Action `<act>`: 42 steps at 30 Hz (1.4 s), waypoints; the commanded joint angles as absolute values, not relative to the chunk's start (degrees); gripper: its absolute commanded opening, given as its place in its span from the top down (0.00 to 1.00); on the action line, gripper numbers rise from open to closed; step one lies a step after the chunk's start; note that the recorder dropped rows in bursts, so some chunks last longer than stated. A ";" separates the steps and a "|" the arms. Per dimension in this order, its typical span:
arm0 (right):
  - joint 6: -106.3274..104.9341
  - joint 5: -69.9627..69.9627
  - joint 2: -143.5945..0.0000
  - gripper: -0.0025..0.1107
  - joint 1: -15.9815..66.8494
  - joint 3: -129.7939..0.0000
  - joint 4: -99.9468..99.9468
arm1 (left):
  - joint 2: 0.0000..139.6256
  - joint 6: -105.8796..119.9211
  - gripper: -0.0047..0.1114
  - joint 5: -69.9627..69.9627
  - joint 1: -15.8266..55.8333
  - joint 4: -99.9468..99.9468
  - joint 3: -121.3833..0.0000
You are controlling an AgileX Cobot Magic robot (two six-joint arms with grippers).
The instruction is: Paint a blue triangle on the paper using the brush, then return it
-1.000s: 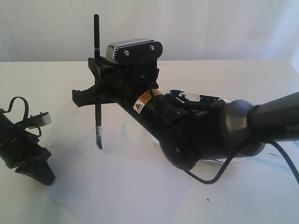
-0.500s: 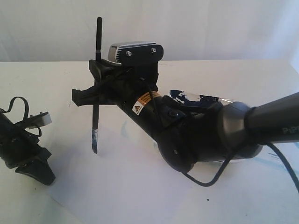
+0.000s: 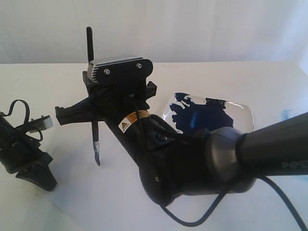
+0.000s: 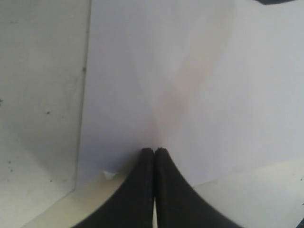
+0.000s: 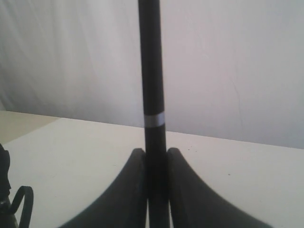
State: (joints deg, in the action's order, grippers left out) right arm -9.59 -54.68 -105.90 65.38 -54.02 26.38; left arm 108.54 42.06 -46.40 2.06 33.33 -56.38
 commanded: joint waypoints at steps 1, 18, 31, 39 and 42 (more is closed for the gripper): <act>-11.53 -55.77 -105.37 0.98 65.77 -54.20 28.49 | 108.65 41.85 0.96 -46.58 1.83 33.28 -56.42; -9.60 -55.39 -105.37 0.98 65.77 -54.20 28.69 | 108.65 41.85 0.96 -46.59 1.83 33.38 -56.42; -9.60 -50.42 -105.37 0.98 65.91 -54.20 28.88 | 108.65 41.85 0.96 -46.80 1.83 33.38 -56.42; -10.95 -50.11 -104.34 0.98 66.66 -54.20 31.53 | 108.65 41.85 0.96 -46.91 1.83 33.38 -56.42; -11.88 -49.27 -104.34 0.98 66.79 -54.20 31.69 | 108.65 41.85 0.96 -47.06 1.83 33.38 -56.42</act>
